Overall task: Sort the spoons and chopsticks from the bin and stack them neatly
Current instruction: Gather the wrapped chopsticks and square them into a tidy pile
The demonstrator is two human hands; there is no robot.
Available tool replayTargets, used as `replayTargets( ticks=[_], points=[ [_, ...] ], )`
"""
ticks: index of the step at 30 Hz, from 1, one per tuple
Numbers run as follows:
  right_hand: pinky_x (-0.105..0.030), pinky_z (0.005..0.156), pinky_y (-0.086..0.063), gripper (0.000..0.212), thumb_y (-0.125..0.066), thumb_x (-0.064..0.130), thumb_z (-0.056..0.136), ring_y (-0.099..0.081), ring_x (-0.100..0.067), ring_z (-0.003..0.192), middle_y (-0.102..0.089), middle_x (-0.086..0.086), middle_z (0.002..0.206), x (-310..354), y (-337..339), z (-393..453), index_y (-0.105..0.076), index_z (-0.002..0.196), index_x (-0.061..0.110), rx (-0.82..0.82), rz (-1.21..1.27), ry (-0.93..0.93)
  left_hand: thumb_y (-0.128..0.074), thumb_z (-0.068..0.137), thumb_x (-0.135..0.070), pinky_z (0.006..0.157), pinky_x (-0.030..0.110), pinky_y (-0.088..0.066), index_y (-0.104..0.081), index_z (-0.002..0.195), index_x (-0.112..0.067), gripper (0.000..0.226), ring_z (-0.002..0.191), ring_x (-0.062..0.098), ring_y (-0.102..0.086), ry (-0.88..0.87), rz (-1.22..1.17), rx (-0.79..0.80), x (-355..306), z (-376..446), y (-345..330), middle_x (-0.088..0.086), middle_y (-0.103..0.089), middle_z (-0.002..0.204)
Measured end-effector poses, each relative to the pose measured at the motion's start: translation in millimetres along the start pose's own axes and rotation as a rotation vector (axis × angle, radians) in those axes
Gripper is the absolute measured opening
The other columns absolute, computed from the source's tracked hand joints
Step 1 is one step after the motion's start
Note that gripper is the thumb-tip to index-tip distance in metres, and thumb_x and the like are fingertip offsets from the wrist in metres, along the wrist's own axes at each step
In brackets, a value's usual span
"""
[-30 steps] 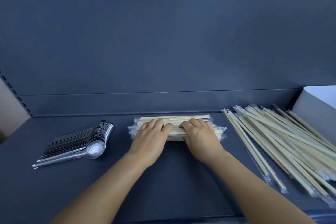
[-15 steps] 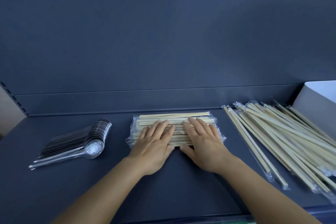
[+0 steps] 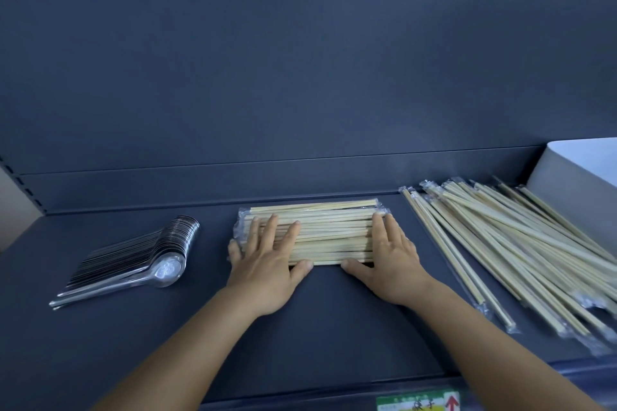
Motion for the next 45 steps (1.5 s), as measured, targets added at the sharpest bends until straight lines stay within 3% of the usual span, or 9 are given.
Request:
replayTargets(
  ticks=[7, 13, 20, 24, 29, 34, 38, 42, 45],
  points=[
    [-0.037, 0.117, 0.003, 0.104, -0.049, 0.065, 0.083, 0.013, -0.020, 0.145, 0.014, -0.004, 0.158, 1.9, 9.0, -6.7, 0.012, 0.149, 0.012, -0.017, -0.034, 0.042, -0.014, 0.091, -0.066, 0.112, 0.053, 0.008, 0.017, 0.146, -0.040, 0.069, 0.142, 0.023, 0.025, 0.001, 0.049, -0.012, -12.2, -7.9, 14.4, -0.003, 0.023, 0.157],
    [-0.032, 0.113, -0.015, 0.079, -0.054, 0.043, 0.089, -0.020, -0.024, 0.138, -0.024, -0.006, 0.148, -23.5, 66.8, -27.7, -0.013, 0.148, 0.012, -0.271, -0.092, 0.074, -0.038, 0.093, -0.053, 0.109, 0.032, -0.021, -0.009, 0.149, -0.023, 0.069, 0.131, 0.021, -0.022, -0.252, -0.135, -0.316, -100.3, -17.4, 46.9, 0.001, -0.028, 0.144],
    [-0.035, 0.100, -0.034, 0.043, -0.049, 0.023, 0.087, -0.040, -0.029, 0.120, -0.047, -0.007, 0.129, -100.5, 108.7, -53.3, -0.043, 0.129, 0.016, -0.239, -0.313, -0.114, -0.044, 0.093, -0.050, 0.103, 0.036, -0.031, -0.017, 0.147, -0.012, 0.071, 0.126, 0.028, -0.033, -0.305, -0.189, -0.113, -206.3, -11.8, 18.7, 0.009, -0.042, 0.135],
    [-0.027, 0.083, -0.036, 0.009, -0.047, 0.019, 0.088, -0.050, -0.025, 0.105, -0.054, -0.004, 0.113, -119.7, 102.4, -59.5, -0.054, 0.094, 0.018, -0.128, -0.322, 0.019, -0.047, 0.093, -0.043, 0.098, 0.037, -0.034, -0.024, 0.140, -0.012, 0.061, 0.119, 0.028, -0.035, -0.282, -0.177, -0.037, -238.4, -7.4, 5.0, 0.009, -0.046, 0.128],
    [-0.024, 0.072, -0.030, 0.004, -0.050, 0.018, 0.085, -0.056, -0.025, 0.093, -0.058, -0.004, 0.096, -115.3, 101.2, -52.9, -0.054, 0.084, 0.016, -0.136, -0.148, 0.116, -0.047, 0.095, -0.030, 0.097, 0.034, -0.034, -0.024, 0.140, -0.014, 0.053, 0.120, 0.025, -0.034, -0.247, -0.245, -0.054, -241.3, -0.5, 2.4, 0.006, -0.045, 0.130],
    [-0.033, 0.090, -0.036, 0.043, -0.056, 0.038, 0.087, -0.047, -0.030, 0.110, -0.051, -0.012, 0.119, -104.3, 83.4, -40.7, -0.046, 0.115, 0.007, -0.093, -0.163, 0.007, -0.045, 0.086, -0.005, 0.092, 0.033, -0.040, -0.030, 0.138, -0.019, 0.055, 0.121, 0.027, -0.042, -0.119, -0.449, -0.003, -235.3, 5.4, 2.4, 0.009, -0.049, 0.131],
    [-0.032, 0.088, -0.042, 0.032, -0.050, 0.017, 0.093, -0.052, -0.029, 0.110, -0.051, -0.015, 0.121, -90.1, 79.6, -27.6, -0.044, 0.119, 0.000, -0.106, -0.278, 0.011, -0.045, 0.088, -0.010, 0.099, 0.034, -0.042, -0.023, 0.147, -0.024, 0.065, 0.121, 0.026, -0.050, -0.072, -0.569, 0.024, -231.8, 9.2, 3.4, 0.008, -0.050, 0.136],
    [-0.029, 0.079, -0.046, 0.025, -0.046, 0.009, 0.093, -0.059, -0.027, 0.107, -0.058, -0.014, 0.117, -84.6, 75.7, -17.9, -0.048, 0.116, 0.000, -0.093, -0.321, 0.000, -0.037, 0.083, -0.005, 0.087, 0.032, -0.048, -0.043, 0.133, -0.019, 0.052, 0.105, 0.021, -0.058, -0.051, -0.732, 0.013, -226.6, 12.3, 2.5, 0.001, -0.062, 0.120],
    [-0.026, 0.066, -0.042, 0.008, -0.052, 0.014, 0.090, -0.064, -0.025, 0.094, -0.065, -0.008, 0.100, -88.4, 78.6, -13.2, -0.053, 0.095, 0.007, -0.060, -0.248, -0.033, -0.038, 0.091, -0.008, 0.091, 0.033, -0.049, -0.044, 0.130, -0.024, 0.042, 0.102, 0.013, -0.058, -0.002, -0.930, 0.017, -221.4, 13.9, -1.1, -0.009, -0.062, 0.112]
  ],
)
Point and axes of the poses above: each hand's wrist, its own z-axis towards the middle knuckle, its own y-axis out of the back of the hand, x = y × z, the point moved 5 cm from there along z, towards the middle knuckle
